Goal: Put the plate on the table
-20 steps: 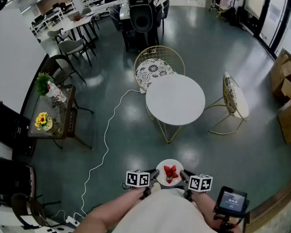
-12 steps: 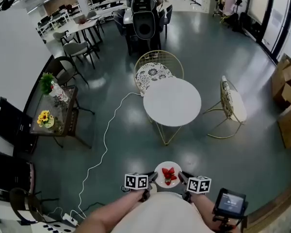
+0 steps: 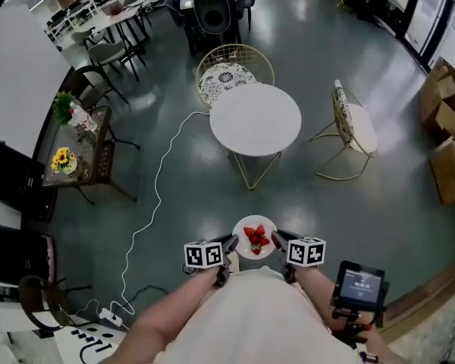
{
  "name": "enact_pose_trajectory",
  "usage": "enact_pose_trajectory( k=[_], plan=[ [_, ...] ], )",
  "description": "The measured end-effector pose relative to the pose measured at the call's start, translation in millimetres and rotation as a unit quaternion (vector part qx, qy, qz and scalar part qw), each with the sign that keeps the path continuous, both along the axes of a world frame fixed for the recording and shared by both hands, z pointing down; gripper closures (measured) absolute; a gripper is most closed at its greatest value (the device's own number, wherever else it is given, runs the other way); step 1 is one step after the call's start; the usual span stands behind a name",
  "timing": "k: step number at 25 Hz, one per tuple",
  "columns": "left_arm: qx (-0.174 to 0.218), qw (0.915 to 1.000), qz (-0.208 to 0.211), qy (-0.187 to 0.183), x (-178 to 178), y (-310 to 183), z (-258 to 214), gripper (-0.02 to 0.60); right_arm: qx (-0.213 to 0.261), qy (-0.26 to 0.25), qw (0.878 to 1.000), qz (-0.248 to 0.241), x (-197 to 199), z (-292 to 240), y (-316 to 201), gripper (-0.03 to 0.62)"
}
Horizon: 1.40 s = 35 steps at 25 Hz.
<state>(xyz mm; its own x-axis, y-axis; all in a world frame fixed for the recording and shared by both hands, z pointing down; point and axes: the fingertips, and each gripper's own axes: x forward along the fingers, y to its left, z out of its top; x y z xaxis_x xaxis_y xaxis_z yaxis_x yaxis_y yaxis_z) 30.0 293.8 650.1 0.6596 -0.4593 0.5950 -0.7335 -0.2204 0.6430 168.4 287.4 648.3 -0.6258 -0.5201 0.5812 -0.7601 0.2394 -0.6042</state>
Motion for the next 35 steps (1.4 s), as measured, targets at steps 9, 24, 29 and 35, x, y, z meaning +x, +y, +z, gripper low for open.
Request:
enact_pose_trajectory(
  k=[9, 24, 29, 35],
  plan=[
    [0.001, 0.9993, -0.038, 0.003, -7, 40, 5, 0.534, 0.005, -0.016, 0.999, -0.031, -12, -1, 25, 0.539],
    [0.006, 0.9981, -0.061, -0.005, -27, 56, 2, 0.534, 0.008, -0.025, 0.998, -0.058, -33, -2, 39, 0.540],
    [0.009, 0.9976, -0.068, -0.007, -42, 50, 2, 0.534, 0.012, -0.027, 0.997, -0.067, -47, -5, 31, 0.540],
    [0.012, 0.9974, -0.071, -0.007, -45, 48, -3, 0.534, 0.014, -0.028, 0.997, -0.068, -50, -9, 28, 0.540]
  ],
)
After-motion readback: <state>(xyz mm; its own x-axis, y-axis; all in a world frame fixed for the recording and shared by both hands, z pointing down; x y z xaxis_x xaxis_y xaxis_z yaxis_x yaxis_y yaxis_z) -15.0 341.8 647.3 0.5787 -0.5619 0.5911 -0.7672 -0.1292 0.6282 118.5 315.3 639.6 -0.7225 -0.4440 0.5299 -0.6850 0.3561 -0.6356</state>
